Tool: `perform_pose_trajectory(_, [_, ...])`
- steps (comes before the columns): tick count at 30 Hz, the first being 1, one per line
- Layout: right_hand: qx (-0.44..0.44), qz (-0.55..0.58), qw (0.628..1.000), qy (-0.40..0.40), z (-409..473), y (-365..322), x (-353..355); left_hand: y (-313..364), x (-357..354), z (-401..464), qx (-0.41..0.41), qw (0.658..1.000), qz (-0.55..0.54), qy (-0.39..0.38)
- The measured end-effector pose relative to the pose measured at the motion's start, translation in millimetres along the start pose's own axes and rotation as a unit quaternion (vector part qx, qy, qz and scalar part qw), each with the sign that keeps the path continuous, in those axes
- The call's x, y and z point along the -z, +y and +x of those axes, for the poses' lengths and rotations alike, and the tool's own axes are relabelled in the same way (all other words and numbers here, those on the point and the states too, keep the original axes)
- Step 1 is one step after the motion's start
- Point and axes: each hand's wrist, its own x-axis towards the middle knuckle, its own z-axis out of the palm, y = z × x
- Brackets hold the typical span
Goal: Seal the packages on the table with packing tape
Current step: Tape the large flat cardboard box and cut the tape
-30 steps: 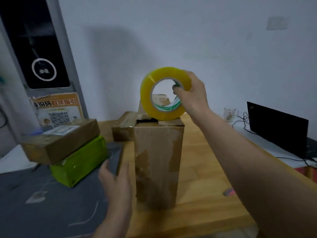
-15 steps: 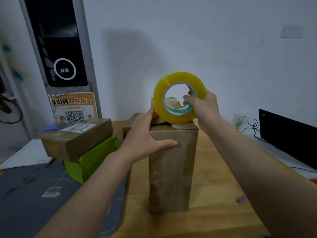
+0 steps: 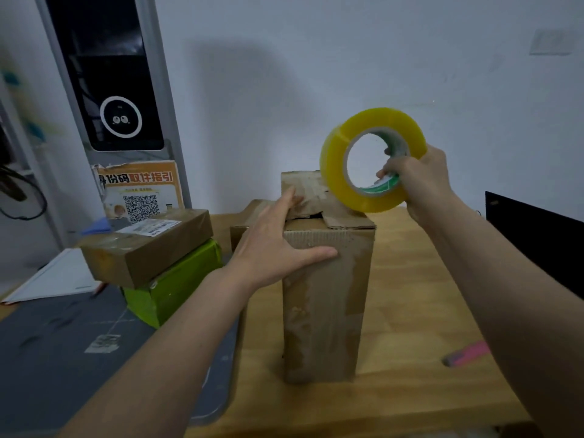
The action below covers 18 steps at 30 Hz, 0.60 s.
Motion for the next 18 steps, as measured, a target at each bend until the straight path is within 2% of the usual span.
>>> perform_pose_trajectory(5, [0.050, -0.072, 0.996, -0.026, 1, -2, 17, 2, -2, -1, -0.006, 1.000, -0.002, -0.006])
perform_pose_trajectory(12, [0.071, -0.129, 0.987, -0.064, 5, -2, 26, 3, -1, 2, -0.013, 0.999, 0.021, -0.023])
perform_pose_trajectory(18, [0.107, -0.176, 0.972, -0.112, 11, -11, 32, -8, 1, 1, -0.025, 0.999, 0.024, -0.006])
